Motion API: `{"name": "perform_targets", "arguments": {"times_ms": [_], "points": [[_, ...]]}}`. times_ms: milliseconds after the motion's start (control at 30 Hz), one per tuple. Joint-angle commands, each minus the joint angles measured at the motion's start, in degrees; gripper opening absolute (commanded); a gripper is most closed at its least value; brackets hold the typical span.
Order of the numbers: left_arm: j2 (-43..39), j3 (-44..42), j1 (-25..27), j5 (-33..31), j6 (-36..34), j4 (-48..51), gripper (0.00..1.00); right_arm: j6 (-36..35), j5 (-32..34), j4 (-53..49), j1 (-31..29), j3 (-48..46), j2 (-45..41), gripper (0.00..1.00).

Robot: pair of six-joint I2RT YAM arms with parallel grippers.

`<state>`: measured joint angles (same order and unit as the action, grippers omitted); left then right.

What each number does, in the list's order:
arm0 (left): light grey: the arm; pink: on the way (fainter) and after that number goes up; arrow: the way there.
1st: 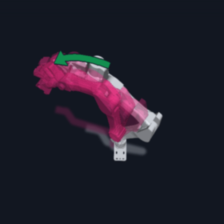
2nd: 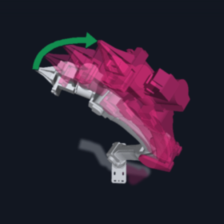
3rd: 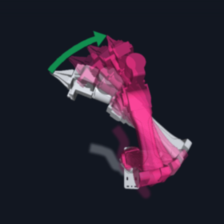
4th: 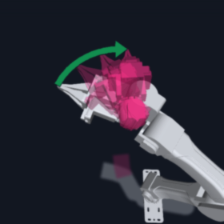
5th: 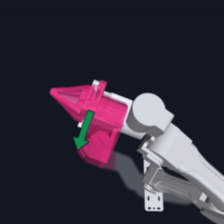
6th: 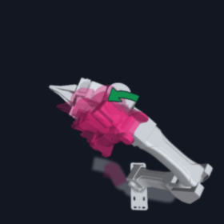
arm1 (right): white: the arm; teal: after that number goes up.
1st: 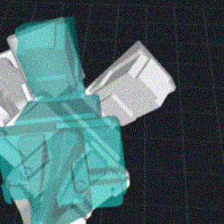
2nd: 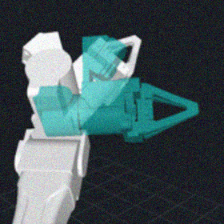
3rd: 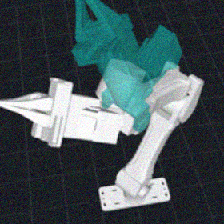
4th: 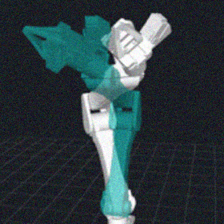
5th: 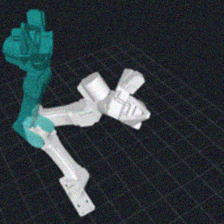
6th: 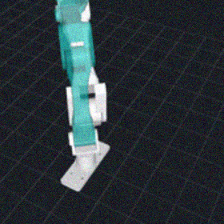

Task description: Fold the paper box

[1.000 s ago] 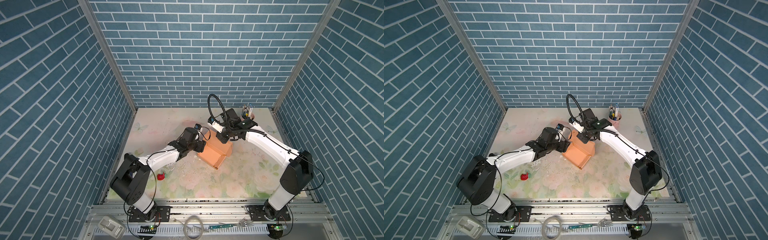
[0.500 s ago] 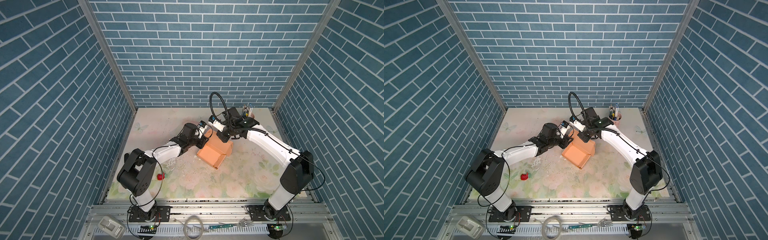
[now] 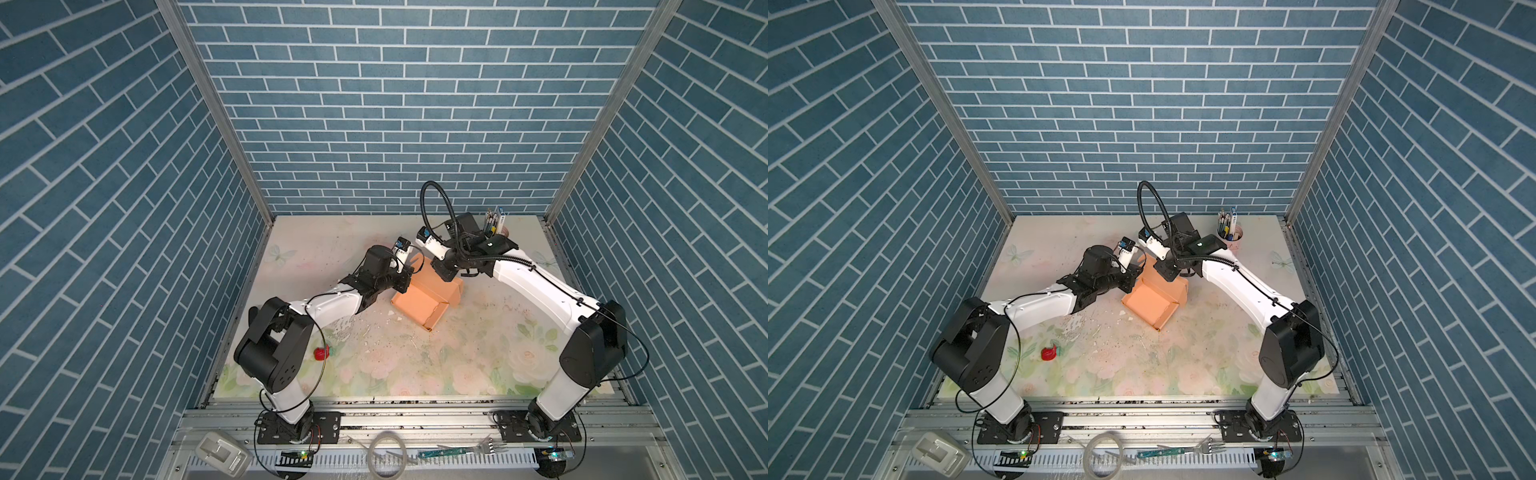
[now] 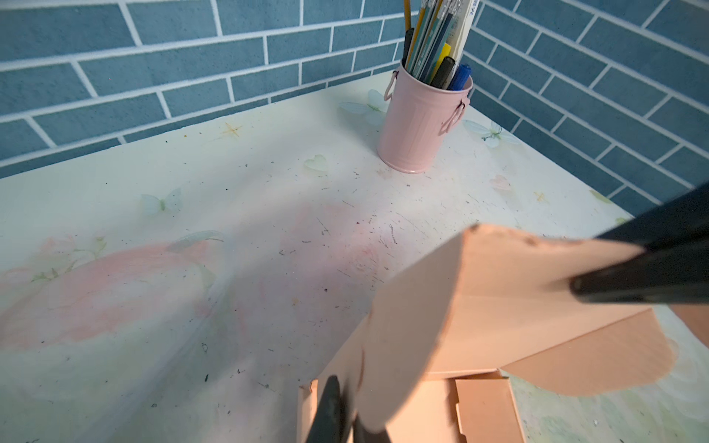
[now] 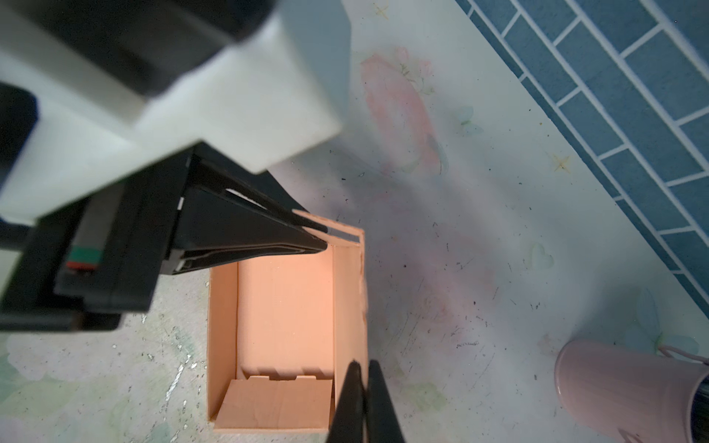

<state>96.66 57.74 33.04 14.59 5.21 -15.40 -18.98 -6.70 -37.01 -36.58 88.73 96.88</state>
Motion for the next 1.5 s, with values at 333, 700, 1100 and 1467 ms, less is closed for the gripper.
{"name": "perform_targets", "arguments": {"times_ms": [333,700,1100,1467], "points": [[0.27,-3.05,-0.08,-6.71,5.10,-4.48,0.02,6.85,0.61,11.71,0.19,-6.51,-7.79,0.30],[-1.04,-4.69,0.01,-9.54,6.74,-4.49,0.01,16.63,9.64,31.39,0.99,-29.36,-30.01,0.48],[-3.49,-5.97,0.71,-9.76,5.97,-2.92,0.01,22.29,0.18,36.52,11.06,-45.49,-38.78,0.51],[-4.64,-6.57,0.98,-9.84,5.97,-2.02,0.01,21.28,-13.69,47.23,17.14,-47.69,-28.36,0.52]]}}
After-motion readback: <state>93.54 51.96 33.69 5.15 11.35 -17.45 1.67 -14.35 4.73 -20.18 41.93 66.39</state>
